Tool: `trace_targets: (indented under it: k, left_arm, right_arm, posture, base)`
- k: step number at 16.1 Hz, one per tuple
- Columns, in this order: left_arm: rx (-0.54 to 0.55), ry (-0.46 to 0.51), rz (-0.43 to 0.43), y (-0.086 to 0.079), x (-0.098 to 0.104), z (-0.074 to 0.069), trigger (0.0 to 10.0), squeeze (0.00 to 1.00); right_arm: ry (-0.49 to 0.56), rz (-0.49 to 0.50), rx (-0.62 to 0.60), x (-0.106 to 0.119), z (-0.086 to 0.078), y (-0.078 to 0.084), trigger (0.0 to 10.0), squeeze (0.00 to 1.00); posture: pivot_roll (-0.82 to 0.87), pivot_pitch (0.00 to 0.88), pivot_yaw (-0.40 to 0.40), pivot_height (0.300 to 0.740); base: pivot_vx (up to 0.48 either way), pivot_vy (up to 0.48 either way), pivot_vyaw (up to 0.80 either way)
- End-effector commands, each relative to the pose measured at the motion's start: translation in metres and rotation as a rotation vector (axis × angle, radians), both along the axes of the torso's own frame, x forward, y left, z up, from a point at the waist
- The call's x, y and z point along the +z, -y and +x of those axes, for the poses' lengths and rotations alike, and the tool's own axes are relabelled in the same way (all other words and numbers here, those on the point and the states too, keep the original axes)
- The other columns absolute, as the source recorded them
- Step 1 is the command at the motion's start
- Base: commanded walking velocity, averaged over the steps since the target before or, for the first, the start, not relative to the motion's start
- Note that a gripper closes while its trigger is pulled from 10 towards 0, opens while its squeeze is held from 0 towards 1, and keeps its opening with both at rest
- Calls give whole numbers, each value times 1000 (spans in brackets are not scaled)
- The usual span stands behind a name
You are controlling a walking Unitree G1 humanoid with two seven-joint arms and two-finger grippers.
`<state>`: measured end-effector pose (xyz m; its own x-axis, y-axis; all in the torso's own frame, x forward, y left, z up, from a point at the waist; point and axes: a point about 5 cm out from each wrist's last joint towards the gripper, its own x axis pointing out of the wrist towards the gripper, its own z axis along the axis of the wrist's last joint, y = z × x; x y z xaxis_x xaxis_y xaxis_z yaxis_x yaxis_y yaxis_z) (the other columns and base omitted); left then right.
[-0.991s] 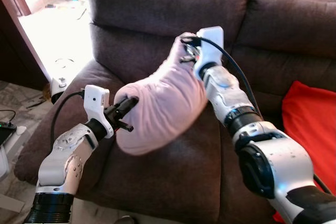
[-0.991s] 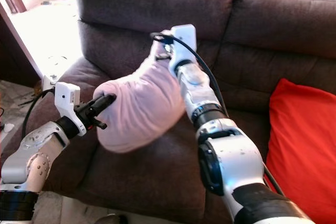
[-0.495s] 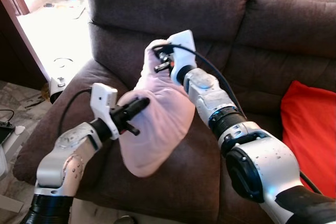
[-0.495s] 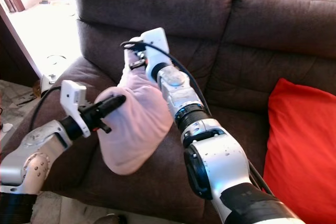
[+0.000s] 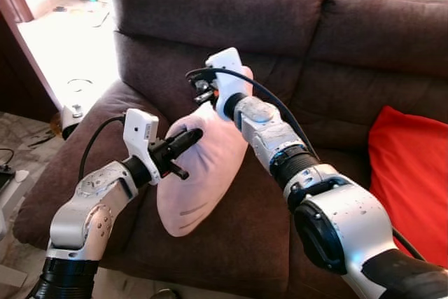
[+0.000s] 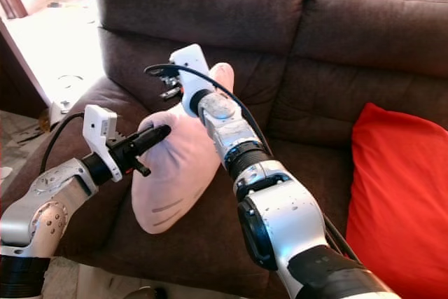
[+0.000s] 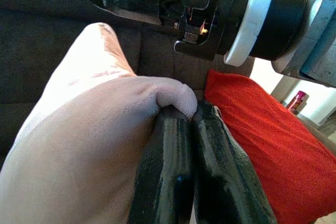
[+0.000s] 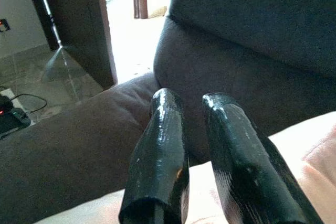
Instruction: Move the pillow to the sofa from floor
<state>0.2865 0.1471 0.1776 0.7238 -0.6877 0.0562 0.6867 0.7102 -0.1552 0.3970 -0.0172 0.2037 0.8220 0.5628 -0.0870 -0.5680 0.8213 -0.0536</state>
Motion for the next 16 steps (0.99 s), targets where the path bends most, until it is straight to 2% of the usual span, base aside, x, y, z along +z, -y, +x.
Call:
trace_targets:
  k: [1,3,4,5,6,7,9,10,11,12,14,16]
  left_arm:
    - [-2,56,3,-1,9,-1,10000,0]
    - [45,36,8,-7,4,0,10000,0]
    - [126,5,18,-15,-5,4,10000,0]
    - [180,-10,27,-20,-10,6,10000,0]
    - [254,-36,17,-28,-19,8,10000,0]
    - [288,-60,7,-33,-26,8,10000,0]
    - [296,-76,8,-34,-31,6,10000,0]
    - [300,-91,9,-33,-37,6,10000,0]
    - [315,-99,-8,-33,-41,6,10000,0]
    - [314,-102,-13,-31,-42,6,10000,0]
    - [304,-105,-19,-26,-45,5,10000,0]
    - [351,-108,5,-28,-53,8,10000,0]
  right_arm:
    - [29,39,-30,8,3,6,10000,0]
    - [94,107,-104,17,7,24,10000,0]
    - [176,130,-279,20,12,60,10000,0]
    - [196,149,-374,17,12,83,10000,0]
    - [203,158,-505,5,8,120,10000,0]
    - [195,131,-577,-13,-1,149,10000,0]
    - [185,106,-617,-31,-11,168,10000,0]
    - [154,74,-656,-56,-26,186,10000,0]
    - [81,28,-691,-87,-45,199,10000,0]
    - [55,16,-700,-98,-50,201,10000,0]
    - [-35,-21,-727,-134,-71,205,10000,0]
    - [-200,-61,-736,-187,-111,198,10000,0]
  posture:
    - [105,43,-105,740]
    - [110,46,-108,740]
    - [108,47,-107,740]
    - [103,48,-106,740]
    - [96,50,-104,740]
    - [84,47,-101,740]
    - [77,45,-95,740]
    - [73,43,-89,740]
    - [67,38,-85,740]
    - [67,37,-84,740]
    - [67,32,-77,740]
    - [69,30,-74,740]
  base:
    - [0,0,0]
    - [0,0,0]
    - [0,0,0]
    - [0,0,0]
    - [0,0,0]
    - [0,0,0]
    - [0,0,0]
    - [0,0,0]
    - [0,0,0]
    - [0,0,0]
    - [0,0,0]
    - [0,0,0]
